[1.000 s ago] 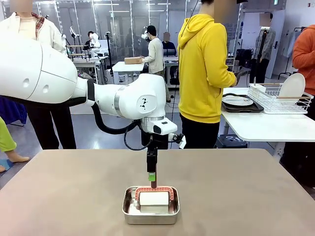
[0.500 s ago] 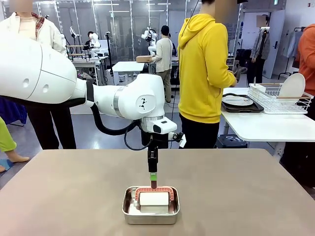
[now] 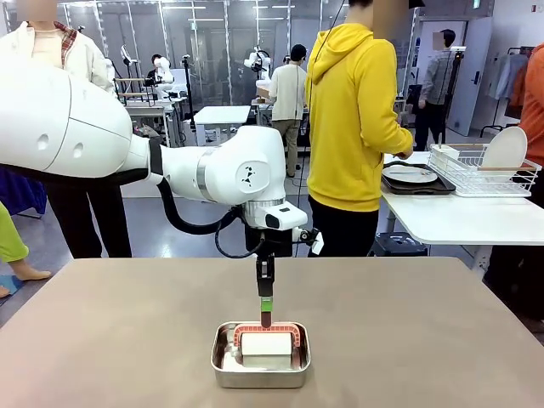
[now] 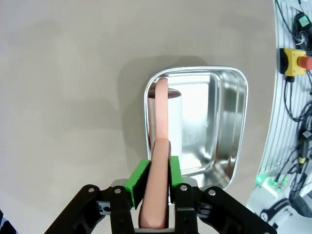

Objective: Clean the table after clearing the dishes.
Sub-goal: When the right (or left) Handle tray is removed, use the right hand (or left hand) to clean the right (or left) side of the table with the Lint Roller.

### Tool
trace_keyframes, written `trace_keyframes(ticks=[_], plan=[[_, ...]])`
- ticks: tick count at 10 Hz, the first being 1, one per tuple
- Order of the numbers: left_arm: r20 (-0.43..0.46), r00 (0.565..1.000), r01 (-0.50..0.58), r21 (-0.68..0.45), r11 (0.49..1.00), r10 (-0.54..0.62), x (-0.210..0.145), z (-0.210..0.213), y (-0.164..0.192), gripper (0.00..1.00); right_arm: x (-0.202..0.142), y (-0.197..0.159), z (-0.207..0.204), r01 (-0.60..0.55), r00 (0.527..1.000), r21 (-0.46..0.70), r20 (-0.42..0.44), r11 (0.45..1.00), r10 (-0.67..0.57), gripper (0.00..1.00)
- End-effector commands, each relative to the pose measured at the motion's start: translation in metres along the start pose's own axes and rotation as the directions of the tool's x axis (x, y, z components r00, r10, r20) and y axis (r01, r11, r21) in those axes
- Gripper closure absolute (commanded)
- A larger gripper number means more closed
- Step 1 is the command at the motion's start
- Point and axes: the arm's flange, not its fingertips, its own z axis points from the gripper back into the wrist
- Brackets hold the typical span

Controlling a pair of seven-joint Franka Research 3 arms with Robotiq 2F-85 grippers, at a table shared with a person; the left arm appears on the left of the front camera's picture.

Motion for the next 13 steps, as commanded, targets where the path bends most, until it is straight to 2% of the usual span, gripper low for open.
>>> trace_keyframes(ticks=[1,2,4,5,6,7,8,9,10,12,13], plan=[[0.007,0.999,-0.035,-0.049,0.998,0.036,-0.005,0.005,0.0,1.0,-0.001,0.004,0.0,-0.015,1.0,0.003,-0.002,1.0,0.015,0.0],[-0.018,0.997,-0.074,-0.044,0.996,0.073,-0.003,0.017,-0.006,0.99,-0.001,0.004,0.0,-0.015,1.0,0.003,-0.002,1.0,0.015,0.0],[-0.051,0.972,-0.229,0.011,0.973,0.229,0.001,0.069,-0.035,0.99,-0.001,0.004,0.0,-0.015,1.0,0.003,-0.002,1.0,0.015,0.0],[-0.023,0.944,-0.33,-0.043,0.943,0.33,-0.004,0.094,-0.048,0.99,-0.001,0.004,0.0,-0.015,1.0,0.003,-0.002,1.0,0.015,0.0],[0.039,0.892,-0.45,-0.008,0.893,0.45,-0.016,0.116,-0.053,0.99,-0.001,0.004,0.0,-0.015,1.0,0.003,-0.002,1.0,0.015,0.0],[0.095,0.818,-0.572,0.03,0.82,0.567,-0.033,0.132,-0.049,0.99,-0.001,0.004,0.0,-0.015,1.0,0.003,-0.002,1.0,0.015,0.0],[0.144,0.7,-0.709,0.029,0.704,0.699,-0.057,0.142,-0.044,0.99,-0.001,0.004,0.0,-0.015,1.0,0.003,-0.002,1.0,0.015,0.0],[0.182,0.564,-0.819,0.0,0.573,0.806,-0.084,0.147,-0.04,0.99,-0.001,0.004,0.0,-0.015,1.0,0.003,-0.002,1.0,0.015,0.0],[0.227,0.386,-0.912,-0.053,0.407,0.894,-0.118,0.147,-0.036,0.99,-0.001,0.004,0.0,-0.015,1.0,0.003,-0.002,1.0,0.015,0.0],[0.272,0.052,-0.978,-0.179,0.104,0.961,-0.183,0.131,-0.031,0.99,-0.001,0.004,0.0,-0.015,1.0,0.003,-0.002,1.0,0.015,0.0],[0.267,-0.076,-0.97,-0.242,-0.01,0.961,-0.211,0.116,-0.03,0.99,-0.001,0.004,0.0,-0.015,1.0,0.003,-0.002,1.0,0.015,0.0]])
